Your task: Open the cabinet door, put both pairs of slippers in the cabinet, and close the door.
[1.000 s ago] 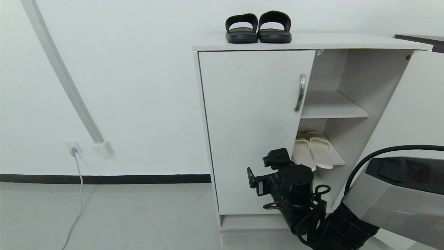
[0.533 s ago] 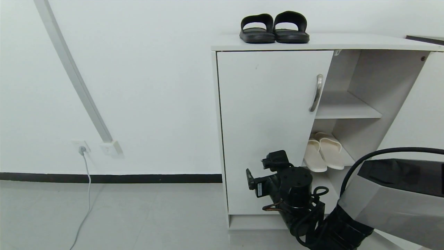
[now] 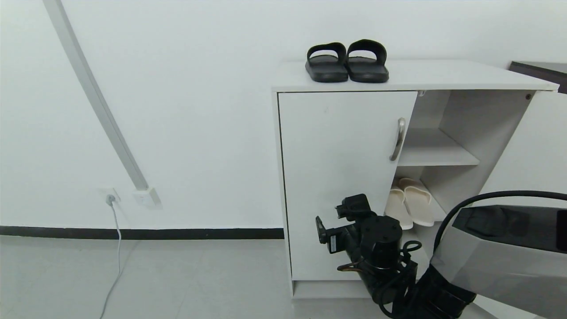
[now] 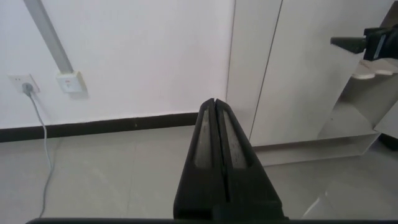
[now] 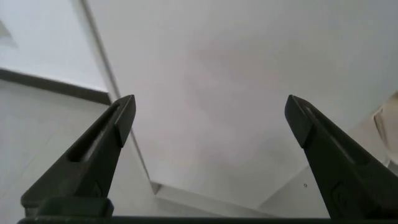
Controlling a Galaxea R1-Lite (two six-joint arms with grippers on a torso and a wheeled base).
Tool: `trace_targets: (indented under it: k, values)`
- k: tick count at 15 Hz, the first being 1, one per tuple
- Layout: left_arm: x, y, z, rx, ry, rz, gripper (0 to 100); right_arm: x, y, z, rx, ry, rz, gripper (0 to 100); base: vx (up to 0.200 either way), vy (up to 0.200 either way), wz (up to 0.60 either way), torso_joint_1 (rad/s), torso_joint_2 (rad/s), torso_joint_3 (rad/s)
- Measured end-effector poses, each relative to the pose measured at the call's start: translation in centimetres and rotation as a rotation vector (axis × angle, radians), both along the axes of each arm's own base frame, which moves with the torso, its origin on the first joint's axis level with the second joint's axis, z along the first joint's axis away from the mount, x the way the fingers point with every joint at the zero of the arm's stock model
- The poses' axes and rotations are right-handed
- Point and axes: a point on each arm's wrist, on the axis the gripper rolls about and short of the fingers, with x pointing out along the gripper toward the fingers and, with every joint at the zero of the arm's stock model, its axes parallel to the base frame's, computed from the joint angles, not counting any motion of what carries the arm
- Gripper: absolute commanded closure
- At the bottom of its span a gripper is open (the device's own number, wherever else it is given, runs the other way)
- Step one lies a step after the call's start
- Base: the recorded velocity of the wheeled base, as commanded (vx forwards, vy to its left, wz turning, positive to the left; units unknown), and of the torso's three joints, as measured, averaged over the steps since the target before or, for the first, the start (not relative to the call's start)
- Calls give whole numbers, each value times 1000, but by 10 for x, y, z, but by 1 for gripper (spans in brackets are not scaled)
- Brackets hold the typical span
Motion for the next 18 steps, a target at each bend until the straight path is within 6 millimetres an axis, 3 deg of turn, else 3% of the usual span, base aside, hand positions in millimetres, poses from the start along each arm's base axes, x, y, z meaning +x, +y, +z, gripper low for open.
trace_targets:
  k: [18]
  values:
    - [0,0,0,0,0,-1,100,-1,-1,0,-9,-14,0,0,0,0,0,166,-487,-326]
